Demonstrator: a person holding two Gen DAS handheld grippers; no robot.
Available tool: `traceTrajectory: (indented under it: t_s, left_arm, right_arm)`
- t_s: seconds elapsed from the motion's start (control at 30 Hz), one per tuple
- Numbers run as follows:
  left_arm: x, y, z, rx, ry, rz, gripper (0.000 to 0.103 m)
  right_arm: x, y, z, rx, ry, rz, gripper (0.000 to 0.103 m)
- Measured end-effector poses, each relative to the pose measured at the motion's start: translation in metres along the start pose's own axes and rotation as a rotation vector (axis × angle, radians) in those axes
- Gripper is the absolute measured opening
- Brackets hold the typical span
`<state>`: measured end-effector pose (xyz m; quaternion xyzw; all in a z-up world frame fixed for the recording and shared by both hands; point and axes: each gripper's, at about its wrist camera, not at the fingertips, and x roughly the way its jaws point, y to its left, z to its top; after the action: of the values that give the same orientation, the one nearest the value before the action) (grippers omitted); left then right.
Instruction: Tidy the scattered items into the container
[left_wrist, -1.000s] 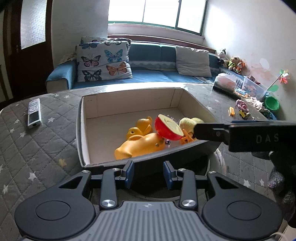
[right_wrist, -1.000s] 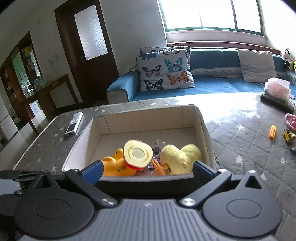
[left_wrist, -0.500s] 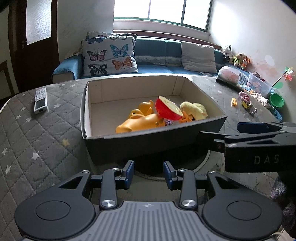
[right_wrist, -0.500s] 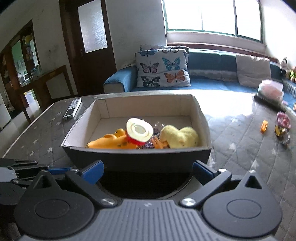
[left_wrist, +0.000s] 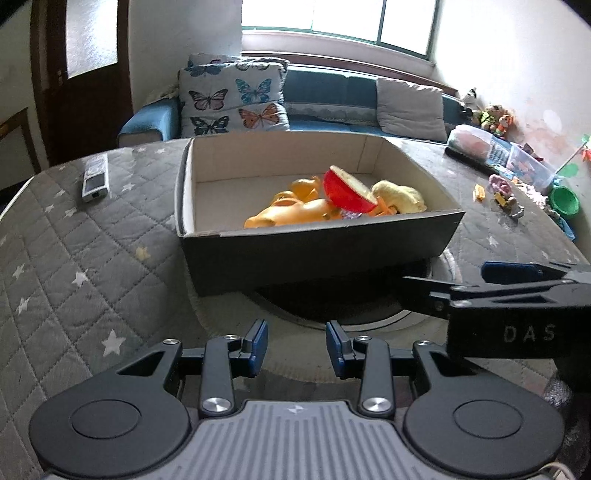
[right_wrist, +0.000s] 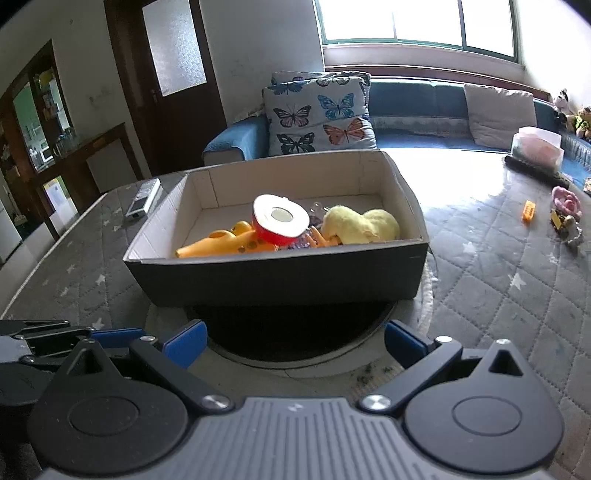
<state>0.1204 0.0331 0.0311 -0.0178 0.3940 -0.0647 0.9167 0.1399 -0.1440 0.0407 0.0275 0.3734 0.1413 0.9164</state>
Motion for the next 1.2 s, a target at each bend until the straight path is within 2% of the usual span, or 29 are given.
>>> traceTrajectory:
  t_s: [0.77,1.2]
  left_arm:
    - [0.004,-0.012,-0.017,-0.01,0.012,0.096,0.038]
    - [0.001,-0.02,-0.019,0.006,0.007,0.133,0.038]
  right_arm:
    - [-0.004,0.002,-0.017,-0.01,-0.01,-0.061,0.103]
    - [-0.007,0.001,-0.022,0.005,-0.009,-0.059,0.103]
